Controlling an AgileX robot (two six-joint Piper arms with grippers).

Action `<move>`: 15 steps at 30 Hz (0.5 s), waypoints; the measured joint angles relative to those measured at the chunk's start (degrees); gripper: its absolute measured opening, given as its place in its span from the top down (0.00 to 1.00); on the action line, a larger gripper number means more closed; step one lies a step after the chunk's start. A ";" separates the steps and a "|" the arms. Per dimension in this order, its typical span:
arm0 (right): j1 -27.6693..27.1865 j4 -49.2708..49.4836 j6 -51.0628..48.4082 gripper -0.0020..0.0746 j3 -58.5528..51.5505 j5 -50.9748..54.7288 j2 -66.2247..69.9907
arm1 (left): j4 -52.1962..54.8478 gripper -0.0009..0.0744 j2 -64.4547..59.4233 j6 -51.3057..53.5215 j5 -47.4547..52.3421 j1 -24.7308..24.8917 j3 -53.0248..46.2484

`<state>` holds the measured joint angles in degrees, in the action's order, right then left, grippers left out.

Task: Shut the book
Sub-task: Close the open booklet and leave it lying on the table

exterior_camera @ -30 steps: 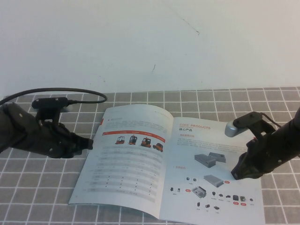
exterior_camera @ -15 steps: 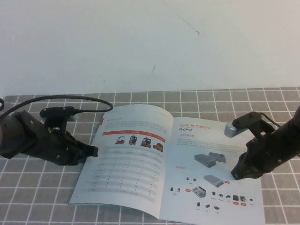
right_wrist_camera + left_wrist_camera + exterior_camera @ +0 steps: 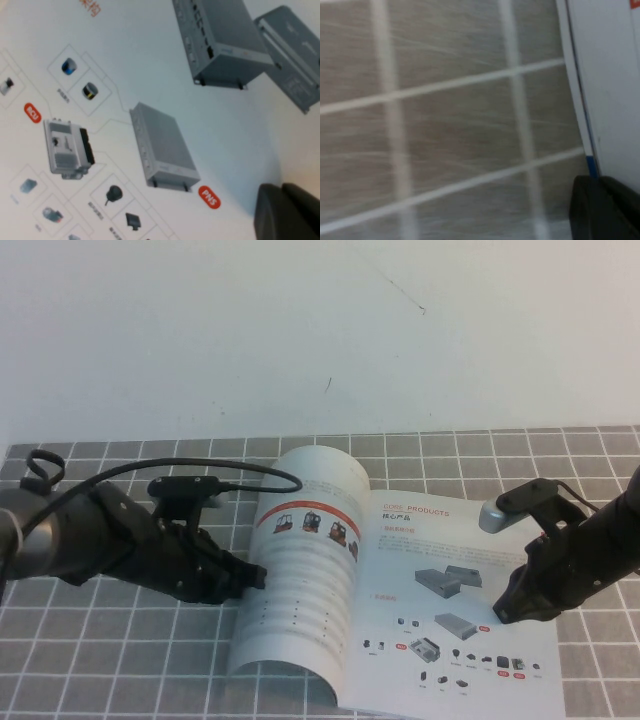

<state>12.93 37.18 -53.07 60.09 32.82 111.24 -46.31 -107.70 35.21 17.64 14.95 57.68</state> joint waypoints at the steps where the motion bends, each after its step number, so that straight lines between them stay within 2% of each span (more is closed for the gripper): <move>1: 0.00 0.00 0.00 0.98 0.00 0.00 0.00 | -1.09 0.99 -0.09 0.28 0.81 0.95 0.16; 10: 0.00 0.00 -0.13 0.98 0.00 0.00 0.00 | -13.26 0.99 0.67 6.37 3.41 9.30 3.90; 15: -0.81 -0.58 -0.13 0.98 0.00 0.16 -0.83 | -19.10 0.99 2.21 10.40 5.59 11.01 5.86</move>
<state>12.12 36.60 -53.20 60.09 32.98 110.41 -65.41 -105.49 45.61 23.22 25.96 63.54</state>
